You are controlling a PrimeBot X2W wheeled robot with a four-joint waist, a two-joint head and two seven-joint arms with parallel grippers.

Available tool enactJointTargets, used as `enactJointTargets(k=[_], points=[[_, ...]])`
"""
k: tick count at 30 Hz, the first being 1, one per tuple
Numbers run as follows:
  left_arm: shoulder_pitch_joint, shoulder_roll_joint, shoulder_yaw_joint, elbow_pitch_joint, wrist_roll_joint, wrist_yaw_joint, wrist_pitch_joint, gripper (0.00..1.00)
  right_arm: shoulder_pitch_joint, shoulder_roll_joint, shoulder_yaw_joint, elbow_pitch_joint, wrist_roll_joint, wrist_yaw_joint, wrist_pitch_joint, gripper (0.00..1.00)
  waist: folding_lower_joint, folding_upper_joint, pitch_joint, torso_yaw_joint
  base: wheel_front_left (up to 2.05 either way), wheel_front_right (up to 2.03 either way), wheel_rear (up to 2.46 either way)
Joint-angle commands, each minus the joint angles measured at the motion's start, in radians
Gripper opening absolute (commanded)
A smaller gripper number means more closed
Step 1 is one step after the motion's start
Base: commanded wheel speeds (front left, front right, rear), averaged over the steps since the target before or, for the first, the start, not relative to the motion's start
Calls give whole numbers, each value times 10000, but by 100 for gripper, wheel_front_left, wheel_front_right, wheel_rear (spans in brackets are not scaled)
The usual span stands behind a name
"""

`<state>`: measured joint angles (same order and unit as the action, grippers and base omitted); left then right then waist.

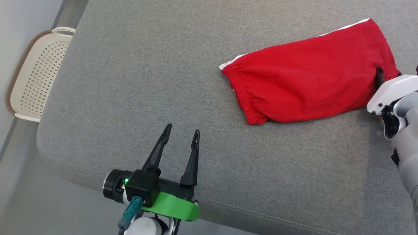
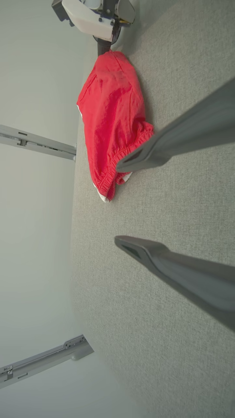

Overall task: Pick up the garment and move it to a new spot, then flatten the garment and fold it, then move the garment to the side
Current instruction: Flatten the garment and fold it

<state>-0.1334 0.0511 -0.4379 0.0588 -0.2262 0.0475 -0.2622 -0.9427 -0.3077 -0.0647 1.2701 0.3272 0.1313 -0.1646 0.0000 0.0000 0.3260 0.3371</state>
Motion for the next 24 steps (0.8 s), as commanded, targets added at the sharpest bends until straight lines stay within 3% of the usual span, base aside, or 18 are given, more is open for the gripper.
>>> enactJointTargets(k=[1, 2, 3, 14, 24], points=[[-112, -4, -48, 43, -24, 54, -23, 100, -24, -16, -60, 100, -175, -13, -80, 49, 0, 0, -22, 30, 0, 0, 0], [-94, -4, -68, 72, -39, 60, -23, 100, 4, -42, -133, 122, -231, -15, -153, 18, 0, 0, -64, 17, 0, 0, 0], [-76, -4, -92, 105, -43, 63, -23, 100, 41, -31, -194, 134, -284, -13, -185, 0, 0, 0, -110, 3, 0, 0, 0], [255, 2, 149, 120, 231, 41, -23, 100, 563, 589, -868, -86, -241, -15, -968, 0, 0, 0, -796, -866, 0, 0, 0], [620, 5, 463, 146, 449, -76, -23, 100, 2727, 1166, -1091, -2206, 277, -15, -1008, 0, 0, 0, -1454, -2139, 0, 0, 0]])
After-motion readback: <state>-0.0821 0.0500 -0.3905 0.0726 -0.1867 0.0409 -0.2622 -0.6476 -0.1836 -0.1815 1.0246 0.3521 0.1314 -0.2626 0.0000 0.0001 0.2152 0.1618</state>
